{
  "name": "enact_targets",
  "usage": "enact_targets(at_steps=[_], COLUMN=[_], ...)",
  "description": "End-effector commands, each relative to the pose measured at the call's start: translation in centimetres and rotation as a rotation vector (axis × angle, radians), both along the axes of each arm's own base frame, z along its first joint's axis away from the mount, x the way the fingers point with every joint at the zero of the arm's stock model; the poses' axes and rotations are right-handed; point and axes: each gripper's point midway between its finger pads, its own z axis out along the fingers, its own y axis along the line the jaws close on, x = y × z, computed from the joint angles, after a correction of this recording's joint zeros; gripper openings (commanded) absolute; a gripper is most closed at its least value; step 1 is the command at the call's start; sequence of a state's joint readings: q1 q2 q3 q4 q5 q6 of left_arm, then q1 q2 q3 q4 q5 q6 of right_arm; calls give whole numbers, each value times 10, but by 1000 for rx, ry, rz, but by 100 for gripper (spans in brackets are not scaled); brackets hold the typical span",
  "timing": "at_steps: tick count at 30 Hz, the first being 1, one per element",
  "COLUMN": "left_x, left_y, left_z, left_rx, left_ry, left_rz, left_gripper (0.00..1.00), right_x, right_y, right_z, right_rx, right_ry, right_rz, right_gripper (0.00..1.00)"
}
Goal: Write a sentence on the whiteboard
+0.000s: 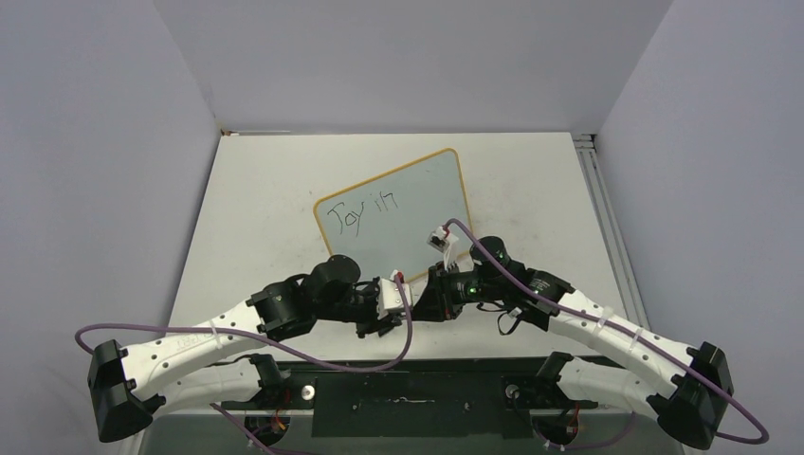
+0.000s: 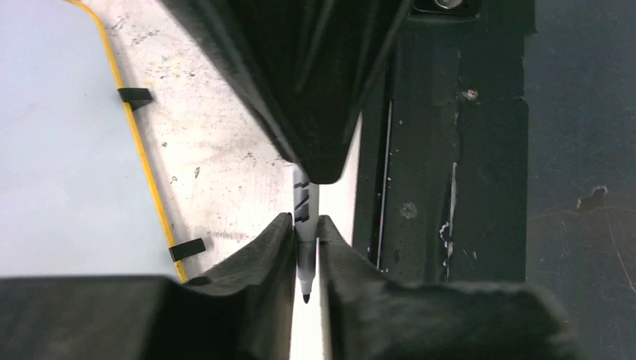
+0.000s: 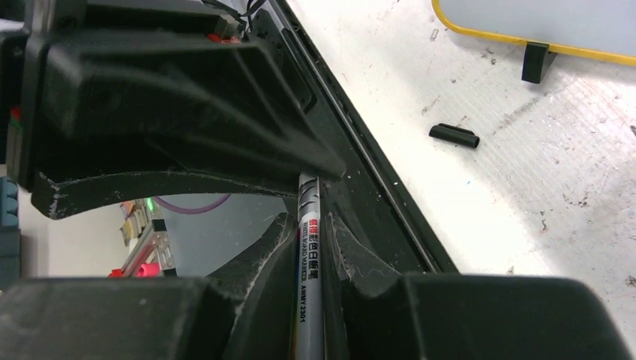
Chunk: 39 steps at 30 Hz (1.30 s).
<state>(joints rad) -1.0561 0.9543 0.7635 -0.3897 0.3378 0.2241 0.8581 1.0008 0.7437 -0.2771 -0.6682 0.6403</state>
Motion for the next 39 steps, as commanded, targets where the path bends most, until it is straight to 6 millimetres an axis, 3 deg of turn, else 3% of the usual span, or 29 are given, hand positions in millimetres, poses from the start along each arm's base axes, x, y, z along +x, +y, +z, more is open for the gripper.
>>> enact_targets(at_steps=[1, 2, 4, 7, 13, 20, 25, 29, 35, 39], left_x=[21, 25, 36, 55, 99, 145, 175, 184, 181, 177], left_y=[0, 1, 6, 15, 48, 110, 149, 173, 160, 152], left_z=[26, 29, 39, 58, 113, 176, 170, 166, 139, 118], left_rx=[-65, -74, -106, -188, -365, -492, -503, -576, -612, -583], left_ry=[-28, -29, -27, -23, -64, -106, -35, -14, 106, 161], left_rz=[91, 110, 156, 222, 425, 758, 907, 964, 834, 779], left_gripper=[40, 53, 67, 76, 82, 86, 86, 86, 87, 87], right_x=[15, 19, 33, 49, 81, 125, 143, 154, 168, 182], right_y=[-3, -7, -20, -39, -70, -97, -95, -92, -80, -72], right_z=[25, 26, 25, 32, 54, 79, 91, 103, 116, 112], right_rx=[41, 25, -35, -109, -201, -154, -49, 23, 115, 129], right_ry=[-125, -152, -211, -299, -457, -577, -638, -709, -763, -759], right_rz=[-68, -97, -177, -272, -395, -461, -448, -453, -461, -478], right_gripper=[5, 5, 5, 5, 5, 5, 5, 5, 5, 5])
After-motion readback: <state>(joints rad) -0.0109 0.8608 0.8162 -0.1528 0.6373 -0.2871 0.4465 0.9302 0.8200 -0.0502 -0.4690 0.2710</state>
